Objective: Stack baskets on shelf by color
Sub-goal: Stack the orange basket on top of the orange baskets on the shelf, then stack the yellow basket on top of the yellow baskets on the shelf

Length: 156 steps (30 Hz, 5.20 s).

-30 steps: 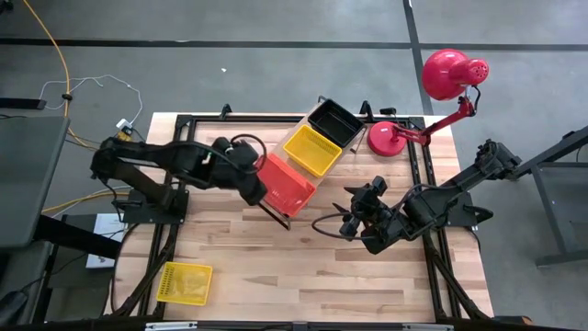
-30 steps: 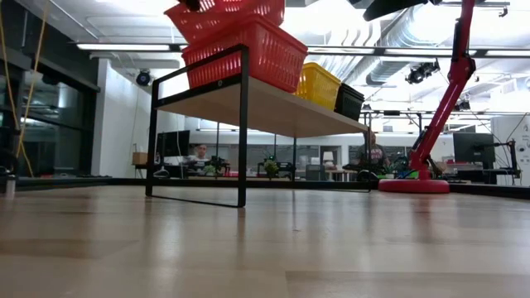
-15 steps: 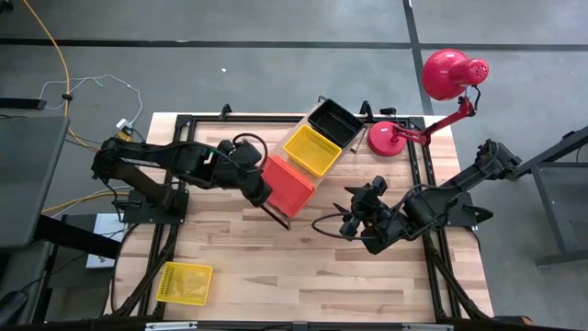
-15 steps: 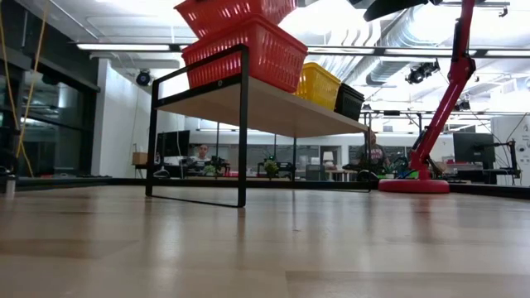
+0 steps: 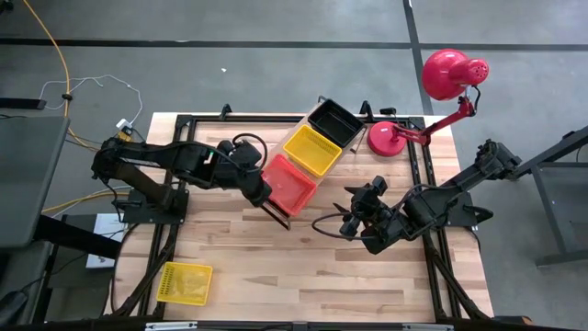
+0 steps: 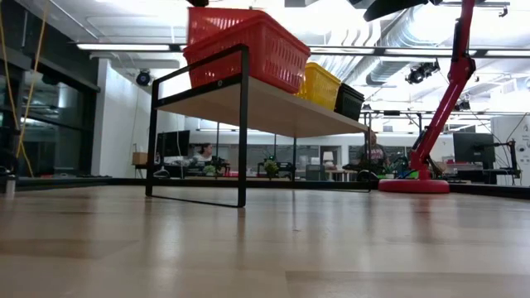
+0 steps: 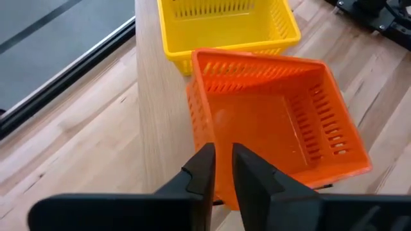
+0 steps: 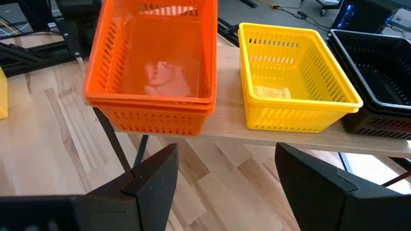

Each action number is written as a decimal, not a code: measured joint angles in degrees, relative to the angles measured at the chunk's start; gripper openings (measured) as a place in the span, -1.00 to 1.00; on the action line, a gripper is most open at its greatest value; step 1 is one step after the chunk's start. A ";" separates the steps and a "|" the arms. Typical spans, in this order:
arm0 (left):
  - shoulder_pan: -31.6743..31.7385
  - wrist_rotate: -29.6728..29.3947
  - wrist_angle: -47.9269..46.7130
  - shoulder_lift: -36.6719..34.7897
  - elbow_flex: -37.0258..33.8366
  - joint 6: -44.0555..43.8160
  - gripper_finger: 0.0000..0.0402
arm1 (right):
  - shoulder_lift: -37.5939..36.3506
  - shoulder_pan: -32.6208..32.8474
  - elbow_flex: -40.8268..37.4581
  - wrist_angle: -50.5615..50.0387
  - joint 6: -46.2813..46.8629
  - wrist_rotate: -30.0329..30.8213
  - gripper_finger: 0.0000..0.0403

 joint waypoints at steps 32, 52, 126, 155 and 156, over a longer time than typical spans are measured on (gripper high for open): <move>-8.81 -20.58 26.31 -15.08 -23.67 18.48 -1.00 | -0.02 0.00 0.00 -0.04 -0.17 0.29 0.23; 5.91 10.28 77.39 -25.35 -52.07 42.84 -1.00 | -0.02 0.00 -0.02 0.02 -0.17 0.44 0.23; -50.61 20.32 34.51 -4.71 -45.01 -13.34 -1.00 | -0.02 -0.04 -0.02 2.89 -1.22 0.33 0.23; -27.18 24.79 53.19 6.12 -43.23 21.77 -1.00 | 0.00 -0.04 -0.02 4.00 -1.25 -0.20 0.23; -25.69 24.84 53.74 6.12 -43.02 23.22 -1.00 | 0.00 -0.04 -0.02 3.98 -1.25 -0.20 0.23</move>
